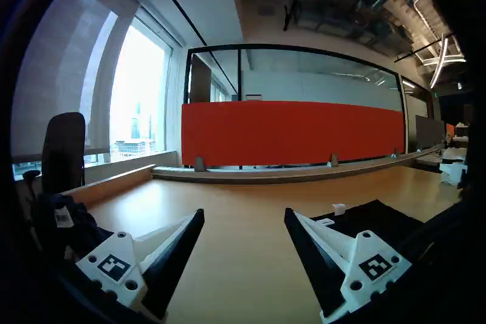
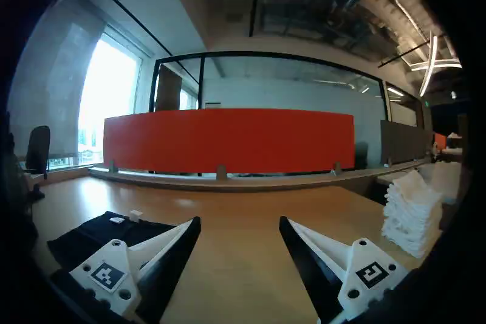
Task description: Fold towel
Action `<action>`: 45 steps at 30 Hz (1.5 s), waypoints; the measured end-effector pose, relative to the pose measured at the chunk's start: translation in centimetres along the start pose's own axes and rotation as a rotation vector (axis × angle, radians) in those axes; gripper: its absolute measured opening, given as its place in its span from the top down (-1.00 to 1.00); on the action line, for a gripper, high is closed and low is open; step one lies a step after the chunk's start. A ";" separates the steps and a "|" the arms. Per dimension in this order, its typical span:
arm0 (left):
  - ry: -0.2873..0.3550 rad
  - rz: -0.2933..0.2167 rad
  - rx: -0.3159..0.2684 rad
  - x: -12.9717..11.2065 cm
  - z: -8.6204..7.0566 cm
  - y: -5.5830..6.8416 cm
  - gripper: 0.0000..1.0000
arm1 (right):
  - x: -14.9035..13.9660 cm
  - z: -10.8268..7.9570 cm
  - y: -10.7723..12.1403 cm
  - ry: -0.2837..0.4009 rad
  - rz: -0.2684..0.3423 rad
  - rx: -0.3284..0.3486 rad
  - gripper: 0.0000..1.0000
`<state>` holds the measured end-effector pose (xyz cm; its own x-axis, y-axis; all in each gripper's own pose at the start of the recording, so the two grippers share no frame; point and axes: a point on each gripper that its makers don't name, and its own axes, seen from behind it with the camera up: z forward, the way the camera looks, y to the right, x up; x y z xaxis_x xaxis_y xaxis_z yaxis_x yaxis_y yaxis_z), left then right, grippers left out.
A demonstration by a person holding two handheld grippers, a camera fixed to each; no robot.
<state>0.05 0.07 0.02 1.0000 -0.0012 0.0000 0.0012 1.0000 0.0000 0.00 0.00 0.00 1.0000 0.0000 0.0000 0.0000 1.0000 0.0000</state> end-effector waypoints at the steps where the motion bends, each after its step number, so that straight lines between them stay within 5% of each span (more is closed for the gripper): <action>1: 0.000 0.000 0.000 0.0 0.0 0.0 -0.95 | 0.0 0.0 0.0 -0.001 0.000 0.000 -1.00; 9: -0.002 0.003 0.008 0.0 0.0 -0.1 -0.95 | 0.0 0.1 0.2 0.003 -0.001 -0.013 -1.00; 15: 0.010 0.028 0.021 2.6 0.0 -0.6 -0.95 | 1.1 -0.2 0.4 -0.011 -0.026 -0.041 -1.00; 24: -0.012 -0.010 0.011 9.6 -0.7 -1.1 -0.95 | 8.7 -0.5 -1.3 -0.018 -0.053 -0.022 -1.00; 33: -0.036 0.022 -0.002 16.2 -1.5 -0.8 -0.95 | 15.7 -1.2 -1.9 -0.030 -0.064 -0.022 -1.00; 45: -0.068 0.017 -0.038 19.0 -1.5 0.0 -0.95 | 19.2 -1.5 -2.3 -0.045 -0.083 -0.002 -1.00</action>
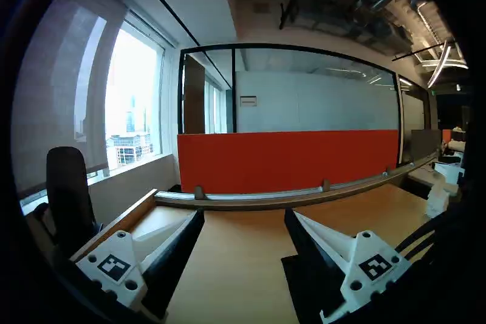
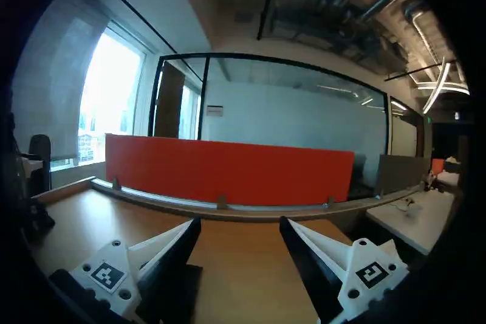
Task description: Fold towel
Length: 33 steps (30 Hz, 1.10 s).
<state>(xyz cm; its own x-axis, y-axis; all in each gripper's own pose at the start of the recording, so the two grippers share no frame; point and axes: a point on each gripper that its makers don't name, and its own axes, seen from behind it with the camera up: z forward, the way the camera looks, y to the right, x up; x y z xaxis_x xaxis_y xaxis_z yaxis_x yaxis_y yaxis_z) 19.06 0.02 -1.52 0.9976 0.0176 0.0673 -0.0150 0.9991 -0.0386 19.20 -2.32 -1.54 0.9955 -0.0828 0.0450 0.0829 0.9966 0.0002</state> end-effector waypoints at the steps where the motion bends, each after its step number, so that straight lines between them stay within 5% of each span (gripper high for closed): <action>1: -0.006 0.003 -0.006 0.0 0.0 0.0 -0.95 | 0.0 0.0 -0.1 -0.004 -0.007 0.008 -1.00; 9: -0.061 0.045 -0.082 0.0 -0.3 1.0 -0.95 | 0.1 -0.3 -2.0 -0.045 -0.060 0.110 -1.00; 21: -0.185 0.137 -0.280 -2.8 -1.1 4.6 -0.96 | -2.5 -1.8 -6.3 -0.172 -0.149 0.351 -1.00; 33: -0.260 0.175 -0.381 -5.9 -1.8 7.1 -0.96 | -5.3 -2.4 -8.3 -0.257 -0.204 0.477 -1.00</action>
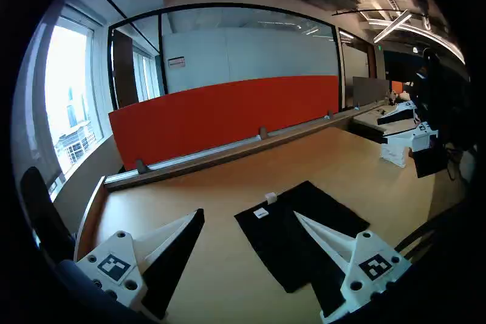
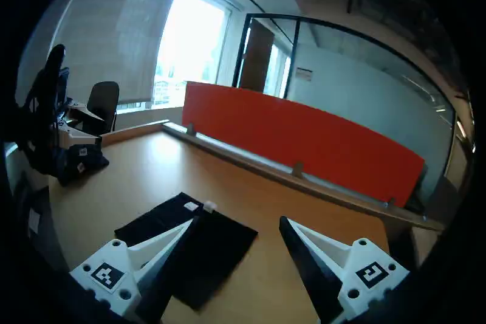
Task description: Fold towel
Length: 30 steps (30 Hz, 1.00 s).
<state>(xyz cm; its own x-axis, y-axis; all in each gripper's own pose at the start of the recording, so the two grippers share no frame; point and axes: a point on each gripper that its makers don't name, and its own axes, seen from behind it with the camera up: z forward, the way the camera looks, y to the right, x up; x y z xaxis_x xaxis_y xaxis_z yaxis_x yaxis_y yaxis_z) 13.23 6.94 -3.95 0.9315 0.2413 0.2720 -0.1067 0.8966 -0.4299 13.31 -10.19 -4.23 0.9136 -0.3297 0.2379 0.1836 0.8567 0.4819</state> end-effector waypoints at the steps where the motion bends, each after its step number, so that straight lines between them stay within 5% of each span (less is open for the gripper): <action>1: -0.007 0.002 -0.004 -0.4 0.1 0.2 -0.96 | -0.3 0.1 -0.2 -0.007 -0.003 0.007 -1.00; 12: -0.070 0.023 -0.050 -4.6 1.3 3.1 -0.96 | -4.4 1.2 -3.0 -0.073 -0.008 0.081 -1.00; 30: -0.214 0.036 -0.120 -12.7 3.4 5.9 -0.96 | -13.3 3.7 -5.6 -0.202 0.004 0.142 -1.00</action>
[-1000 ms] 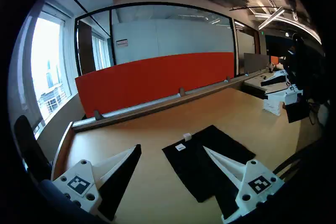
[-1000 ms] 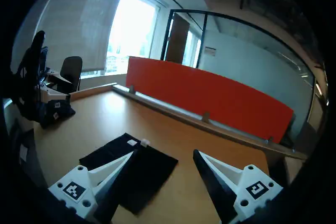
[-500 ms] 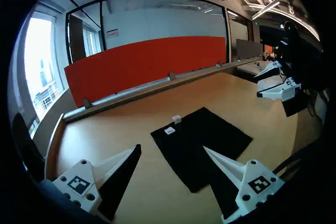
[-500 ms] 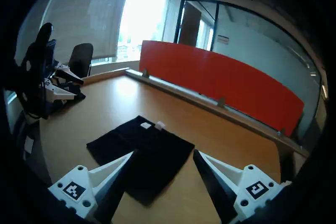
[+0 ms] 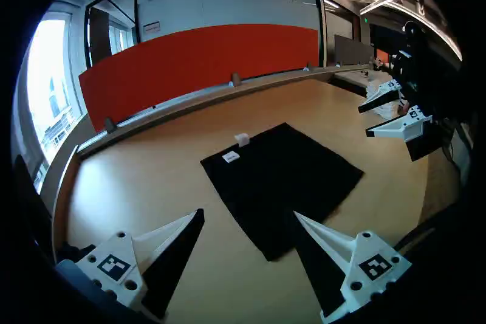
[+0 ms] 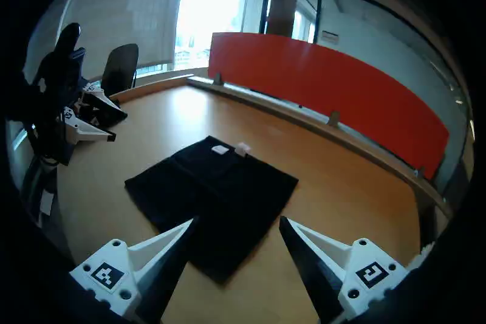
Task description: Fold towel
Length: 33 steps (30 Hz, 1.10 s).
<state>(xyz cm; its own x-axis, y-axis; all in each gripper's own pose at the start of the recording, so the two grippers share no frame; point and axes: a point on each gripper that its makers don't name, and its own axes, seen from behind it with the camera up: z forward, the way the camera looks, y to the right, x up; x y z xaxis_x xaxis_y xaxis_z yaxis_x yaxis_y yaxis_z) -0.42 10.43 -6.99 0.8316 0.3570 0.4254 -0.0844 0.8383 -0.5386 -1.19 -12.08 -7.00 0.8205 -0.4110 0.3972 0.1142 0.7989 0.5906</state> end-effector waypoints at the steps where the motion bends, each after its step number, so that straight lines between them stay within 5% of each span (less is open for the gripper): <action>1: -0.009 0.001 -0.003 -0.4 0.3 0.1 -0.96 | -0.4 0.3 -0.1 -0.007 0.001 0.004 -1.00; 15: -0.136 0.009 -0.070 -5.7 3.7 1.8 -0.96 | -6.6 3.3 -1.7 -0.121 0.009 0.052 -1.00; 33: -0.293 0.009 -0.150 -10.9 5.6 4.0 -0.95 | -11.6 4.2 -2.7 -0.223 -0.005 0.120 -0.95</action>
<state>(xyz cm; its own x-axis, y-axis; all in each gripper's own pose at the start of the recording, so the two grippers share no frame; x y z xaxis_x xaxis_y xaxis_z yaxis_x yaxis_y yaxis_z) -12.85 12.19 -9.71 0.6361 0.4857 0.5995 0.0085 0.7725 -0.6349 -13.41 -11.29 -10.27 0.6744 -0.5120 0.5319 0.0394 0.7444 0.6666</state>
